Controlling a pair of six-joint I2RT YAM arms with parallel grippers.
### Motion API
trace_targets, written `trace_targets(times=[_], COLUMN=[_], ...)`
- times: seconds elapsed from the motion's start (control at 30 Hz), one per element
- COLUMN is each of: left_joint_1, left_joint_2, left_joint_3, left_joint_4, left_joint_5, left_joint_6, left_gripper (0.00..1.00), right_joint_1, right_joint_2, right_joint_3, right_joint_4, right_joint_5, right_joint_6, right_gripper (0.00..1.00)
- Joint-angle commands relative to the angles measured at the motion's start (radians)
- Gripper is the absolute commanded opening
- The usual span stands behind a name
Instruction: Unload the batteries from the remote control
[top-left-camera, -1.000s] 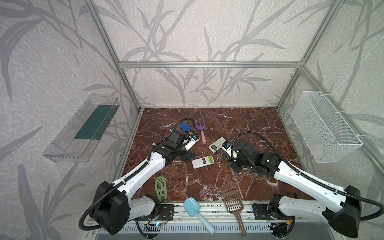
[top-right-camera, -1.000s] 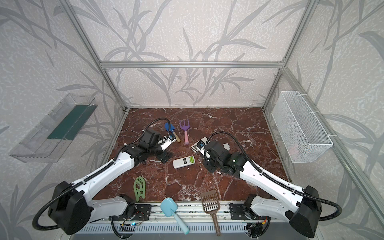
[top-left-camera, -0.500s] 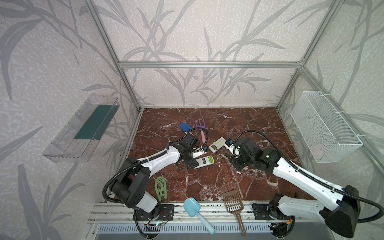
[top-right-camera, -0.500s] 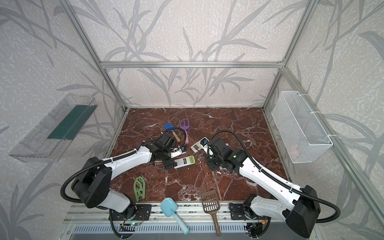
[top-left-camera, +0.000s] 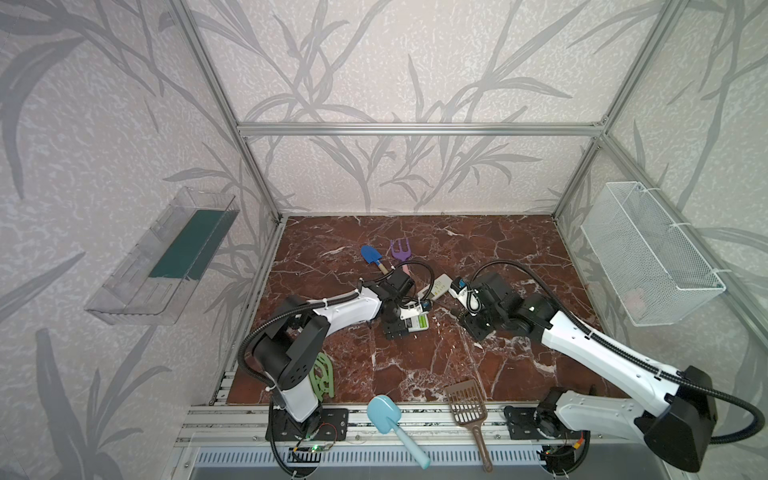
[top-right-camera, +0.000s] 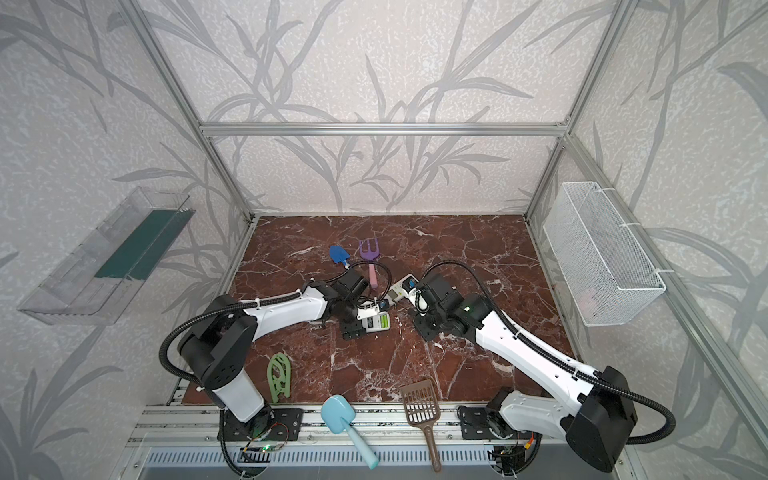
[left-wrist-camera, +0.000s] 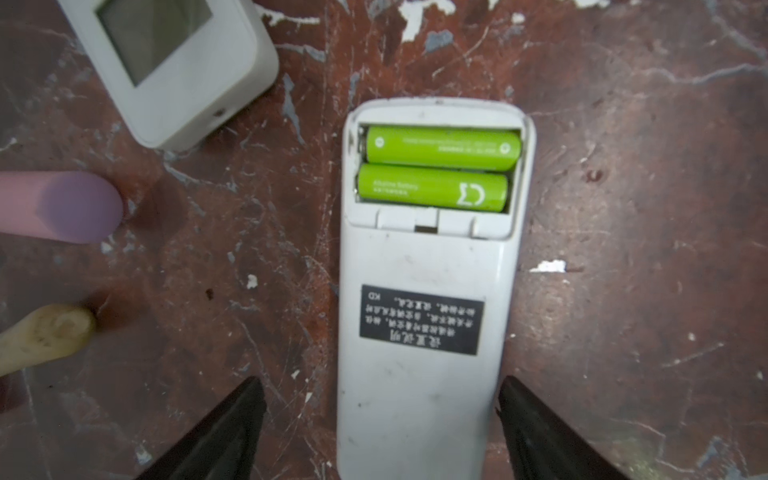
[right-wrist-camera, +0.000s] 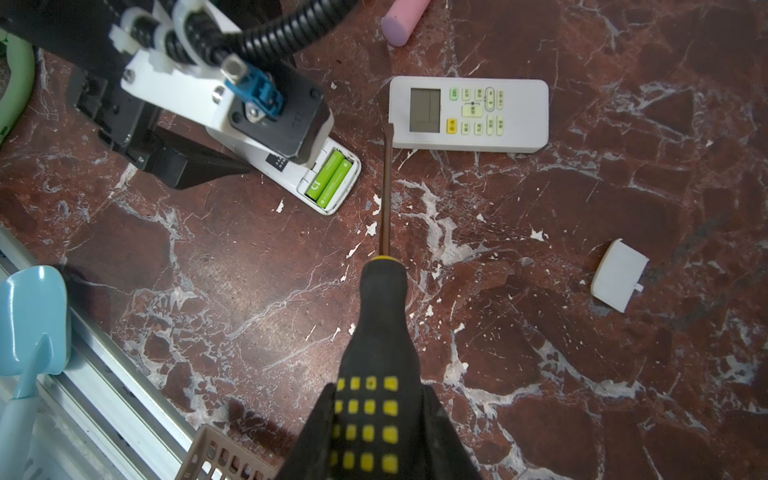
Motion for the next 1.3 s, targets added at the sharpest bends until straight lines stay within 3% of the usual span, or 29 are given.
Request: trace_targets(times=[0.0,0.43,0.83,1.17,1.27], left_joint_1=[-0.006,-0.002,0.013,0.041,0.059], left_joint_2=[0.004,-0.002,-0.012,0.016,0.009], left_joint_3=[0.014,0.001,0.016,0.099,0.129], left_joint_4=[-0.031,0.058,0.148,0.108,0.076], left_joint_5=[-0.006,-0.102,-0.166,-0.176,-0.169], left_joint_6=[0.044,0.078,0.052,-0.09,-0.157], left_gripper=[0.88,0.89,0.89,0.88,0.88], right_joint_1=[-0.006,-0.008,-0.006,-0.002,0.0], right_joint_2=[0.01,0.125,0.163,0.09,0.084], right_joint_3=[-0.01,-0.019,-0.014,-0.056,-0.057], right_joint_4=[0.008,0.084,0.011,0.008,0.001], right_joint_5=[-0.024,-0.067,-0.149,-0.268,-0.238], right_joint_6=[-0.017,-0.033,-0.034,-0.023,-0.013], right_gripper=[0.0,0.0,0.0,0.0,0.0])
